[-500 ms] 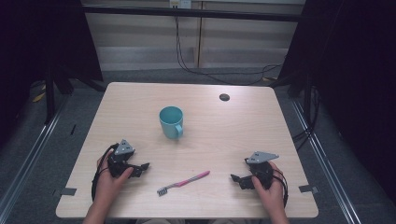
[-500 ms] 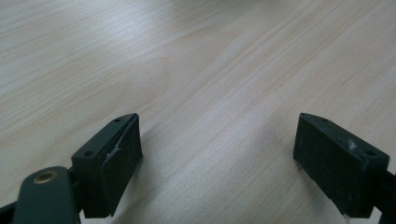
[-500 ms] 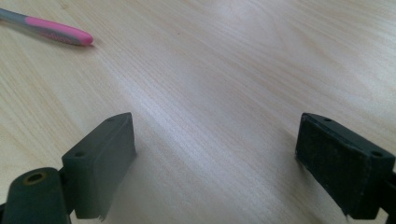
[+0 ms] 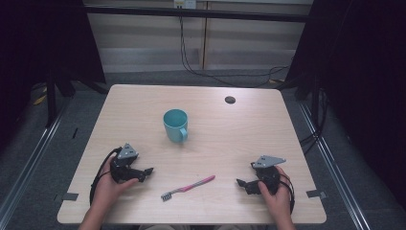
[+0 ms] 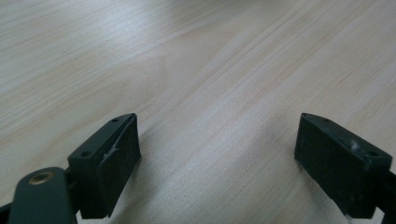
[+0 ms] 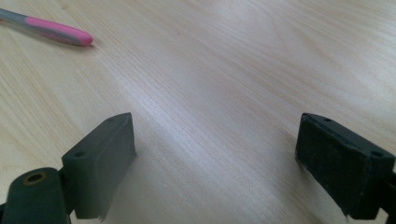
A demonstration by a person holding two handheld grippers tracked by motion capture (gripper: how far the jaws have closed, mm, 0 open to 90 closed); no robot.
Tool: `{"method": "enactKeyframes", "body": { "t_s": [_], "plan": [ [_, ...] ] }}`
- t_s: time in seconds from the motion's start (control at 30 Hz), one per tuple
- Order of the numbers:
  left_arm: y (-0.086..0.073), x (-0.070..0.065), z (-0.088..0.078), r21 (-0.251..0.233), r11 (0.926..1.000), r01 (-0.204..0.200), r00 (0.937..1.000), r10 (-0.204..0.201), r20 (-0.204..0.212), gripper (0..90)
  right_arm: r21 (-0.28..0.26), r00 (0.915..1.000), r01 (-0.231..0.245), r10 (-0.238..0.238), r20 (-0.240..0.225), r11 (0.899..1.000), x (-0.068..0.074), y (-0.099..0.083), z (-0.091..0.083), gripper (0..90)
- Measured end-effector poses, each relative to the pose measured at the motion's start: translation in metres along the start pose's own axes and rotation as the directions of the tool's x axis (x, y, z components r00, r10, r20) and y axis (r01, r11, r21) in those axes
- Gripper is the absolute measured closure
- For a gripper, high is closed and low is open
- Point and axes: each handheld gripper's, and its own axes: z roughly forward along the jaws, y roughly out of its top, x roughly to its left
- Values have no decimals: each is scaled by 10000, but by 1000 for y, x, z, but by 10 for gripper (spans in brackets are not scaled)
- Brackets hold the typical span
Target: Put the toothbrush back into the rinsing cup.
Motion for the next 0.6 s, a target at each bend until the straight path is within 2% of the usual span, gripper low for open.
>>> {"method": "enactKeyframes", "body": {
  "t_s": [0.1,0.17,0.2,0.23,0.33,0.37,0.4,0.5,0.6],
  "plan": [
    [0,3,0,17,9998,-220,9995,219,224,157,7,10000,-3,3,18,10000,0,0,0,114],
    [1,4,-1,54,9995,-314,9993,313,224,159,-5,10000,-3,3,0,10000,0,0,0,113],
    [1,3,-1,137,9994,-312,9992,309,262,164,6,10000,0,0,18,10000,0,0,0,114],
    [4,3,-2,293,9984,-491,9981,480,395,192,6,10000,0,0,17,10000,0,0,0,114],
    [6,3,-3,460,9975,-544,9975,523,469,226,6,10000,-1,1,17,10000,0,0,0,114],
    [10,2,-3,750,9956,-558,9975,523,479,233,5,10000,5,-5,15,10000,0,0,0,114],
    [10,2,-3,750,9956,-558,9975,523,479,237,5,10000,5,-5,15,10000,0,0,0,114],
    [15,0,-2,1206,9907,-630,9965,558,617,252,4,10000,-3,3,19,10000,0,0,0,114],
    [22,-3,-2,1676,9814,-934,9935,808,805,254,2,10000,6,-6,17,10000,0,0,0,114]
  ]
}}
